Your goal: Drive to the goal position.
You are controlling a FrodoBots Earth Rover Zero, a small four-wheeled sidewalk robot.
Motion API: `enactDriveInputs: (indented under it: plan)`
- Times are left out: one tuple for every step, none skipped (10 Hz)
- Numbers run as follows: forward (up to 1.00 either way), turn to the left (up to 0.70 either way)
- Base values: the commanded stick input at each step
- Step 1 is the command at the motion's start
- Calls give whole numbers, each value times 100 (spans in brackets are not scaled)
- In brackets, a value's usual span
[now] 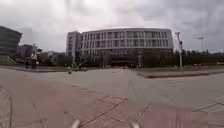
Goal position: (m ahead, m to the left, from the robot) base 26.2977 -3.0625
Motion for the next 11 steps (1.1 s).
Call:
enactDriveInputs:
  plan:
    - [85, 0]
    - [85, 0]
    - [85, 0]
    - [85, 0]
    - [85, 0]
    - [85, 0]
    - [85, 0]
    - [85, 0]
    - [85, 0]
    - [85, 0]
    - [85, 0]
